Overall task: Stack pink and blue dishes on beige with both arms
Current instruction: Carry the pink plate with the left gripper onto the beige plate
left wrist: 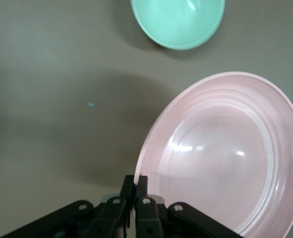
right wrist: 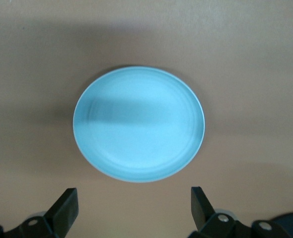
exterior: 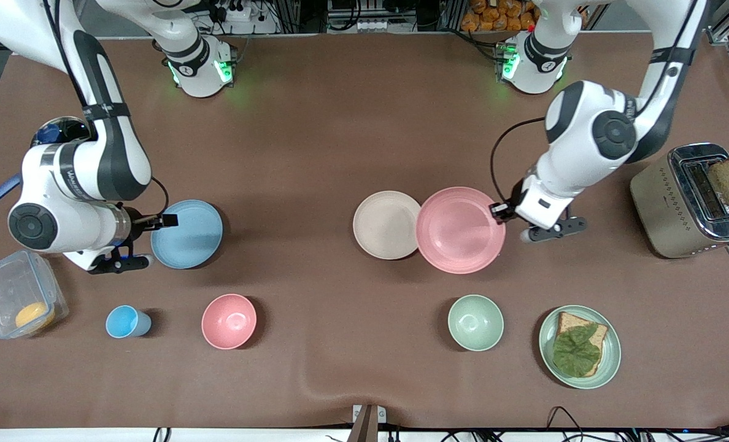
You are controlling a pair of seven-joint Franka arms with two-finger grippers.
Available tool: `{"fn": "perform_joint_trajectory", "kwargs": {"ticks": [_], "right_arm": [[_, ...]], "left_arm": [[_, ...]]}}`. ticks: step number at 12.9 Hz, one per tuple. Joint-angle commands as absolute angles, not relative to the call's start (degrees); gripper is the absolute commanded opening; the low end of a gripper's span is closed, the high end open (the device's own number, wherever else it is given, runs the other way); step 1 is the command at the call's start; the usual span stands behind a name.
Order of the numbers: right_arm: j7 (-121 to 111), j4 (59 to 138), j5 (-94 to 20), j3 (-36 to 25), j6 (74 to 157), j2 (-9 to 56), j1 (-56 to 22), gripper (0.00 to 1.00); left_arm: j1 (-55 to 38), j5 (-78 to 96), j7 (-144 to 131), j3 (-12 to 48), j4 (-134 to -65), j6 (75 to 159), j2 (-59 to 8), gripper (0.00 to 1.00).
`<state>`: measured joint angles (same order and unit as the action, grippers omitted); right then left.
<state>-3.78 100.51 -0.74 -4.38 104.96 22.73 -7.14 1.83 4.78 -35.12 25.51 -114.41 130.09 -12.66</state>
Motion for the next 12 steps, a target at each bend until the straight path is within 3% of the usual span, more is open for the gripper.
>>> {"fn": "perform_joint_trajectory", "kwargs": {"ticks": [1,5,12], "right_arm": [[-5.6,104.8,-1.4,-3.9,112.1,23.4,-6.2,1.00],[-13.6,105.4,-3.2,-3.9,116.1,27.8,-2.5,1.00],[-20.6,105.7,-3.6,-3.8,118.0,32.2,2.8,1.00]], "left_arm": [[-2.7,5.1,-42.6,25.6,-114.0,134.3,-16.6,0.00],[-7.8,1.8,-49.5,25.5,-117.9,142.1,-20.2,0.00],[-10.2,-7.6,-57.0,25.5,-118.0,144.4,-25.7,0.00]]}}
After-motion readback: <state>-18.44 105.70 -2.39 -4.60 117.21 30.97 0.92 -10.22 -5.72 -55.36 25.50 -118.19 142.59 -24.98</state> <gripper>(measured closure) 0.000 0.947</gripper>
